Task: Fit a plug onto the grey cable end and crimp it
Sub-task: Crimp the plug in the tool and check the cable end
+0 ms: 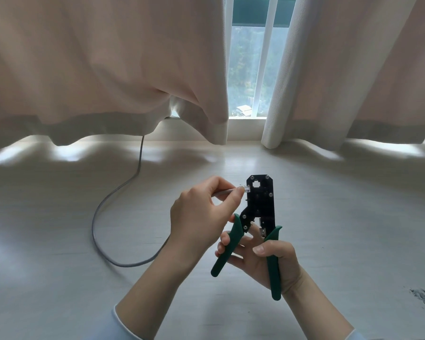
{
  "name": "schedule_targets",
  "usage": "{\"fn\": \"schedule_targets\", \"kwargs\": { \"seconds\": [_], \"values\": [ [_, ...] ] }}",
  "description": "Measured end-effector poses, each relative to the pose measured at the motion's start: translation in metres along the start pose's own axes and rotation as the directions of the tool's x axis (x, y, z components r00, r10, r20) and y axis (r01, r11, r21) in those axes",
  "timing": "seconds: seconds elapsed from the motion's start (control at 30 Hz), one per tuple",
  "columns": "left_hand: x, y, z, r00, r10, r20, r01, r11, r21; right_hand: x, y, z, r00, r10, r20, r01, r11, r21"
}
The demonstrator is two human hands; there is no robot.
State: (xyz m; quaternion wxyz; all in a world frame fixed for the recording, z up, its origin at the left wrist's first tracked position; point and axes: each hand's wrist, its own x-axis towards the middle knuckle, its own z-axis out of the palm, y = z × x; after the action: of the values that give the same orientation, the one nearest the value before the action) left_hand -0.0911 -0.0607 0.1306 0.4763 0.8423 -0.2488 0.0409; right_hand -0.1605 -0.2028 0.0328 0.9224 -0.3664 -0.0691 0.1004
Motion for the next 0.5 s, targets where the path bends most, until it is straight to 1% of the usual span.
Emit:
{"fn": "schedule_targets", "kwargs": {
  "seconds": [0.23,0.5],
  "values": [
    [0.002,0.011,0.006,0.999,0.051,-0.003,-0.05,0.995,0.088,0.002,0.003,0.0,1.0,-0.012,0.002,0.013,1.0,-0.022],
    [0.003,0.016,0.008,0.999,0.028,-0.017,-0.026,0.996,0.08,0.002,0.003,0.0,1.0,-0.024,0.001,0.024,0.999,-0.042]
  ]
}}
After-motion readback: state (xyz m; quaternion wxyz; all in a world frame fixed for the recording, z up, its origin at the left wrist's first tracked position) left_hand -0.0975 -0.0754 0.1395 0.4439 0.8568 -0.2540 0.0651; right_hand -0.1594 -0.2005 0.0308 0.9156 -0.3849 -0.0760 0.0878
